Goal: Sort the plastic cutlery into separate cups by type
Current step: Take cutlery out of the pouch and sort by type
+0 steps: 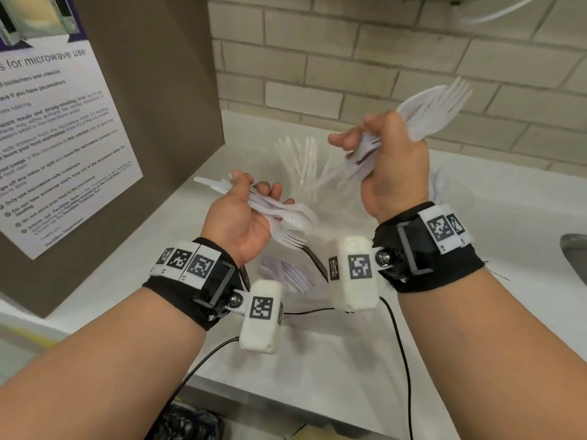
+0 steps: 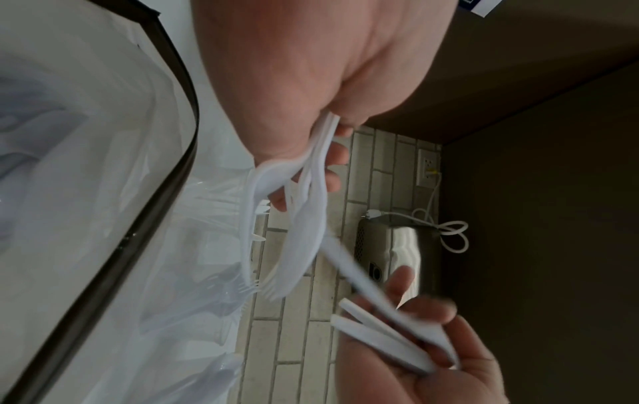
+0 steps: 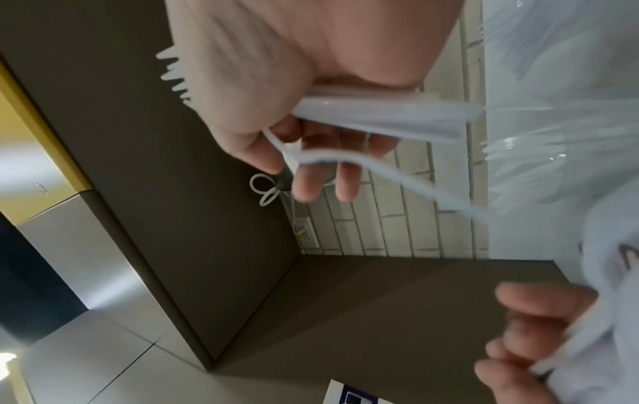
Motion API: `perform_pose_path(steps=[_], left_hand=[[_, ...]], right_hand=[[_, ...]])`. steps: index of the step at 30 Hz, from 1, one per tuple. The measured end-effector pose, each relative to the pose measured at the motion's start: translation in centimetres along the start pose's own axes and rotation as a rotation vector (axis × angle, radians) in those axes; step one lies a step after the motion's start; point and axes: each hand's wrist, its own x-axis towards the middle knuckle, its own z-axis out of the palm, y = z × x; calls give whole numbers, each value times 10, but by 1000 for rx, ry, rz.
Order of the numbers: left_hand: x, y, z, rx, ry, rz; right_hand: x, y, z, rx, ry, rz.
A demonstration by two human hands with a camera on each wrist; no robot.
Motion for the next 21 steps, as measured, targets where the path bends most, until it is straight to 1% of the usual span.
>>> perform_pose_path(steps=[1, 2, 3, 4, 6, 8, 11, 15, 18, 21], left_hand=[[0, 0, -1, -7, -19, 6], [-1, 1, -1, -16, -36, 8], [-1, 2, -2, -22, -54, 6], [-1, 3, -2, -26, -71, 0], [-2, 5, -2, -22, -108, -29], [-4, 8, 0, -25, -130, -57], [-5, 8, 1, -8, -116, -124], [-5, 5, -1, 91, -113, -249], [-7, 3, 0, 115, -72, -275], [-8, 3, 0, 129, -54, -286]], right_hand=[[3, 1, -2, 21, 55, 19], [6, 3, -4, -15, 100, 49], [9, 8, -8, -107, 120, 86], [11, 13, -13, -223, 99, 121], [11, 25, -22, -389, -23, 157], [6, 33, -30, -500, -199, 160], [-2, 37, -35, -670, -447, 79], [-10, 30, -26, -730, -715, -18], [-9, 32, -22, -784, -846, -58], [-9, 32, -21, -802, -859, -76]])
